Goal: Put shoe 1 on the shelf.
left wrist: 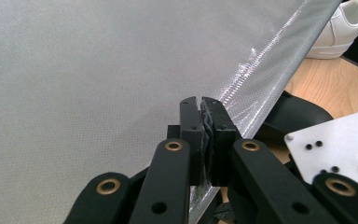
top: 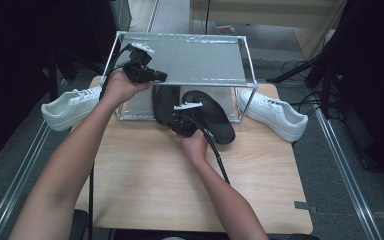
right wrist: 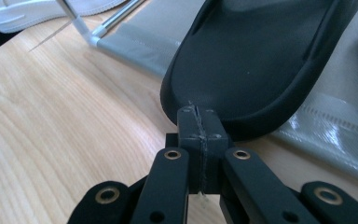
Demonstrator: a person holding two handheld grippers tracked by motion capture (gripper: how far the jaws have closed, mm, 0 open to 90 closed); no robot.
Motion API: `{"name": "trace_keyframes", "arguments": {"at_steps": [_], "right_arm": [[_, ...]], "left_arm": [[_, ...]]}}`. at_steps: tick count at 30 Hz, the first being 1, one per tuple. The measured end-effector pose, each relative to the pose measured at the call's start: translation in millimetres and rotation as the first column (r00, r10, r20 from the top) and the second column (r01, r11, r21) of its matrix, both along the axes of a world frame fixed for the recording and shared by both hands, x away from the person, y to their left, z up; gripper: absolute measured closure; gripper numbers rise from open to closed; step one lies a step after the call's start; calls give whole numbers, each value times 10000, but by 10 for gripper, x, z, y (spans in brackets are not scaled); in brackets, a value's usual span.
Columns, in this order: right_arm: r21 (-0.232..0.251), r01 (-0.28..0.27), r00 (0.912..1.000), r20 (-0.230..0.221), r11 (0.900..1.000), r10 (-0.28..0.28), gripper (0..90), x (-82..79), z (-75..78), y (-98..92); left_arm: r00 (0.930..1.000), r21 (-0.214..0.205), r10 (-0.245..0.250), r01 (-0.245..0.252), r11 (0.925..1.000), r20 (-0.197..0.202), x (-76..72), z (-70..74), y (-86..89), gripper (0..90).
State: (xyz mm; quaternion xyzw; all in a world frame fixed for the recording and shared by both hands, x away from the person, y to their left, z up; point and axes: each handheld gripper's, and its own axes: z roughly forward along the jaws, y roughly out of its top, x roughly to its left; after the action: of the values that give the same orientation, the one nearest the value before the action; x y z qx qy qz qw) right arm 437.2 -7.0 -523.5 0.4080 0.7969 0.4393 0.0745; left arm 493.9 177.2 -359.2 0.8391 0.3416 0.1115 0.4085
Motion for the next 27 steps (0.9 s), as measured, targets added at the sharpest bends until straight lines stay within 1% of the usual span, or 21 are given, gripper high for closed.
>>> {"name": "trace_keyframes", "arguments": {"at_steps": [4,6,7,9,10,13,14,17,19,23,27], "right_arm": [[-80,14,10000,93,10000,-14,900,61,-13,62],[-133,10,10000,29,9999,-9,900,90,-3,87],[-117,42,10000,69,9999,-41,900,97,3,88],[141,-61,9999,-102,9999,62,900,99,24,69],[149,-81,9999,-145,9999,83,900,90,40,57],[278,-203,9997,-112,9994,206,900,59,84,17],[248,-327,9995,39,9992,326,900,21,134,-33],[315,-386,9991,178,9988,381,900,-49,207,-123],[315,-465,9983,367,9984,454,900,-97,253,-192],[335,-546,9974,479,9979,530,900,-197,330,-328],[388,-614,9966,566,9974,591,900,-286,375,-473]], "left_arm": [[10000,-34,15,-15,10000,6,1,-3,1,880],[10000,-36,6,-6,10000,3,1,-3,3,880],[10000,-39,7,-7,10000,3,0,-3,3,881],[10000,-37,27,-27,10000,11,2,-3,5,880],[10000,-45,30,-30,10000,3,2,-3,4,879],[10000,-39,6,-6,10000,-30,4,0,7,878],[10000,-101,6,-6,9999,-72,9,-1,8,878],[9999,-162,-14,12,9999,-132,16,-4,16,878],[9998,-193,-29,26,9998,-174,20,-4,23,877],[9998,-213,12,-16,9998,-190,22,-6,22,875],[9999,-197,7,-10,9998,-172,20,-5,19,875]]}}
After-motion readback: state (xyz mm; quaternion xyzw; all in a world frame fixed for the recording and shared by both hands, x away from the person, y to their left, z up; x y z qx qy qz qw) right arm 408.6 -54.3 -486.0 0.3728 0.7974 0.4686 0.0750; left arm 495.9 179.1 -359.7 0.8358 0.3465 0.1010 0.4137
